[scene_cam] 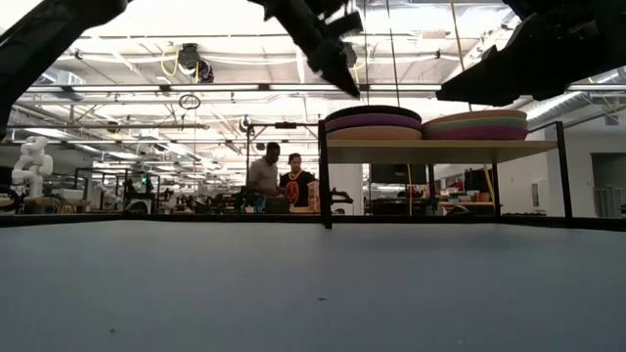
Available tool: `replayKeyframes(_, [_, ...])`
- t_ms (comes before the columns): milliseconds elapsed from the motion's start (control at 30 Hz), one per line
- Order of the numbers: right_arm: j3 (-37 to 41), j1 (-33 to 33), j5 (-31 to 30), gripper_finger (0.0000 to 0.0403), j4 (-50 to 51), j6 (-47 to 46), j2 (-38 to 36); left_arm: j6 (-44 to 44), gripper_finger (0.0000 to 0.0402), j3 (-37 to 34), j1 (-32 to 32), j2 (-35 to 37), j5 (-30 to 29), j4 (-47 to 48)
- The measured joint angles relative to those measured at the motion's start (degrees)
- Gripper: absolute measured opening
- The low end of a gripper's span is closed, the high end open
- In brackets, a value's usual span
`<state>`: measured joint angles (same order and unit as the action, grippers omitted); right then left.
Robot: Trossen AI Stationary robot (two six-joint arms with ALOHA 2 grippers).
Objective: Place and stack plates onto a shelf
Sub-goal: Stack the black plate on top of the purple plate on the shelf, then return to Home Position
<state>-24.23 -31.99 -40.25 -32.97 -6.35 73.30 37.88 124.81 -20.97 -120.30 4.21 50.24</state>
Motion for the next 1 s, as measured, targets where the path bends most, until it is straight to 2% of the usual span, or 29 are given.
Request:
replayKeyframes(133, [0.02,0.00,-0.04,0.0157,-0.01,0.01,0.00,-2.54,0.0149,0.02,0.15,3.70,2.07,1.10])
replayKeyframes(367, [0.02,0.00,-0.09,0.0157,-0.80,-0.11,0.00,-7.16,0.0149,0.11,0.45,9.86,17.53,9.73])
replayKeyframes(500, [0.02,0.00,-0.90,0.0157,-1.98,-0.21,-0.10,-8.02,0.0149,0.09,2.67,10.66,19.84,14.42])
replayKeyframes(633, [0.04,0.14,-8.44,0.0157,-2.92,1.69,-2.18,-9.90,0.0149,-2.05,6.25,10.70,19.94,16.76])
replayKeyframes(733, [0.04,1.04,-14.54,0.0150,-4.62,7.07,-5.54,-11.49,0.0149,-8.72,9.26,12.04,19.81,12.73])
replayKeyframes(800, [0.02,2.19,-16.77,0.0139,-5.89,11.26,-8.06,-13.57,0.0149,-15.49,11.06,13.73,18.84,6.25])
replayKeyframes(900, [0.02,5.80,-16.97,0.0110,-7.49,17.75,-11.47,-17.48,0.0149,-28.35,13.22,18.70,14.76,-5.50])
replayKeyframes(1000, [0.02,11.39,-15.97,0.0070,-9.16,21.45,-13.92,-22.27,0.0149,-42.33,15.32,24.39,9.80,-21.26])
